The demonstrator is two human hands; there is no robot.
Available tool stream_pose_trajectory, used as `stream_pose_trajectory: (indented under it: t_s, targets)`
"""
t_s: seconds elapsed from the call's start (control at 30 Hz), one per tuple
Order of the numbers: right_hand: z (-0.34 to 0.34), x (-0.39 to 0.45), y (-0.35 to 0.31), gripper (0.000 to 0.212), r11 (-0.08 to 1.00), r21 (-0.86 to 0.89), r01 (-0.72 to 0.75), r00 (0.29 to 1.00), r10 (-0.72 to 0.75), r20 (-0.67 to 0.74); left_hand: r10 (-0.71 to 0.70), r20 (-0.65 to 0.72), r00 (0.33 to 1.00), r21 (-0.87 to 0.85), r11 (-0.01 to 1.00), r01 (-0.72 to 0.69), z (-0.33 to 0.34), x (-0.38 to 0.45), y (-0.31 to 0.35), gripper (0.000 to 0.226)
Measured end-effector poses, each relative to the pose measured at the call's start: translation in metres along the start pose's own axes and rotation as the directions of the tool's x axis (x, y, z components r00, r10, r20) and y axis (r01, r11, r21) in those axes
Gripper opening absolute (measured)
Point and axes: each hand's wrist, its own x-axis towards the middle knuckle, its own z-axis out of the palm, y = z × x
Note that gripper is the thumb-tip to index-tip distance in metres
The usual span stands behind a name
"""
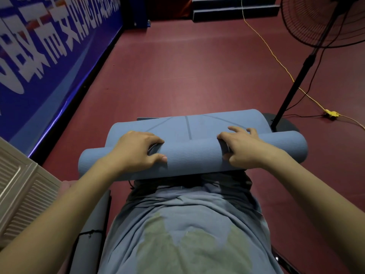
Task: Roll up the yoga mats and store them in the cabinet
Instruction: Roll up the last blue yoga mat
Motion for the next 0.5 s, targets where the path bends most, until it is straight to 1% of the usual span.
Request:
stream_pose_trajectory:
  t_s: [0.03, 0.07, 0.1, 0.17, 0.2, 0.27, 0.3, 0.37, 0.5]
  targets:
    - [-0.002, 0.001, 0.002, 0.046, 1.0, 0.013, 0.016, 1.0, -0.016, 0.0, 0.015, 0.008, 1.0, 0.098, 0.995, -0.016, -0.001, -0.001, 0.005, 0.074]
    - [-0.002, 0.002, 0.005, 0.055, 0.999, 0.033, 0.031, 1.0, -0.031, 0.0, 0.025, 0.022, 0.999, 0.17, 0.985, -0.028, -0.001, -0.001, 0.012, 0.072]
    - [-0.003, 0.002, 0.007, 0.07, 0.998, 0.051, 0.042, 0.999, -0.043, 0.009, 0.018, 0.039, 0.999, 0.208, 0.978, -0.026, 0.0, -0.002, 0.018, 0.074]
    - [-0.001, 0.004, 0.009, 0.102, 0.998, 0.031, 0.053, 0.997, -0.055, 0.05, -0.042, 0.101, 0.994, 0.263, 0.965, 0.014, 0.004, -0.002, 0.029, 0.089]
    - [0.001, 0.005, 0.009, 0.115, 0.999, 0.0, 0.054, 0.996, -0.054, 0.065, -0.076, 0.124, 0.989, 0.292, 0.956, 0.037, 0.007, -0.001, 0.032, 0.095]
    - [0.006, 0.011, 0.009, 0.132, 0.998, -0.051, 0.048, 0.996, -0.044, 0.081, -0.13, 0.14, 0.982, 0.316, 0.945, 0.08, 0.013, 0.003, 0.032, 0.105]
    - [0.008, 0.014, 0.008, 0.136, 0.996, -0.08, 0.049, 0.996, -0.043, 0.081, -0.147, 0.146, 0.978, 0.314, 0.945, 0.095, 0.015, 0.006, 0.031, 0.109]
    - [0.009, 0.022, 0.007, 0.138, 0.989, -0.141, 0.051, 0.997, -0.042, 0.06, -0.164, 0.158, 0.974, 0.297, 0.948, 0.112, 0.019, 0.012, 0.027, 0.112]
    - [0.01, 0.033, 0.009, 0.127, 0.98, -0.19, 0.063, 0.998, -0.062, 0.012, -0.174, 0.191, 0.966, 0.237, 0.963, 0.127, 0.014, 0.025, 0.022, 0.103]
